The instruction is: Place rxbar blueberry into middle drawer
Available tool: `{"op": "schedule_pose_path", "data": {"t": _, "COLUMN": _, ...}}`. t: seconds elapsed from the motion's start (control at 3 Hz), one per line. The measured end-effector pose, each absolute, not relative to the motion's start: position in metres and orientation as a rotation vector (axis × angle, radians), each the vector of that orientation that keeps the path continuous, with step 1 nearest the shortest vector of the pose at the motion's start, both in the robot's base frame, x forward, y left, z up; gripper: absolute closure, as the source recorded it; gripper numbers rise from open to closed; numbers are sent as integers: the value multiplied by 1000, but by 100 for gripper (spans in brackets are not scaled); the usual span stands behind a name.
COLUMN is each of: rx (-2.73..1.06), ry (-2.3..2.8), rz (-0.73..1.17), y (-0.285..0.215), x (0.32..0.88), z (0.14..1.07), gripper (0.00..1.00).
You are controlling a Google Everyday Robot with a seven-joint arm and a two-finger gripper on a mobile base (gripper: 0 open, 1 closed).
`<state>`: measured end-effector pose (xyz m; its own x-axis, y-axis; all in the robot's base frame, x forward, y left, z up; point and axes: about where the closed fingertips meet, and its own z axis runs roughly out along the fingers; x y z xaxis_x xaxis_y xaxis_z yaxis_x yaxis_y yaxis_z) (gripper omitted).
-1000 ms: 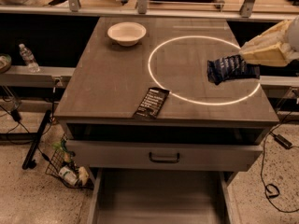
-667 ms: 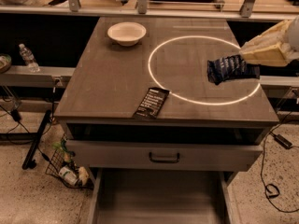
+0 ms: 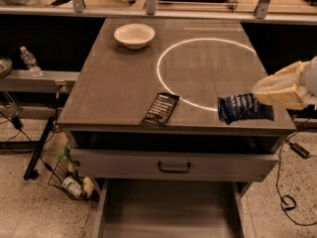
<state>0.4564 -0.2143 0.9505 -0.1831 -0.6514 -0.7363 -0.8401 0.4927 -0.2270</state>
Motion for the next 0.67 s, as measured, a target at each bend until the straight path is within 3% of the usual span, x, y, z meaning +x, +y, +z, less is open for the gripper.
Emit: {"op": "schedule_pose_path", "data": {"t": 0.67, "rx": -1194, "ry": 1949, "rz": 369, "y": -214, "x": 423, "z": 889, "gripper": 100}}
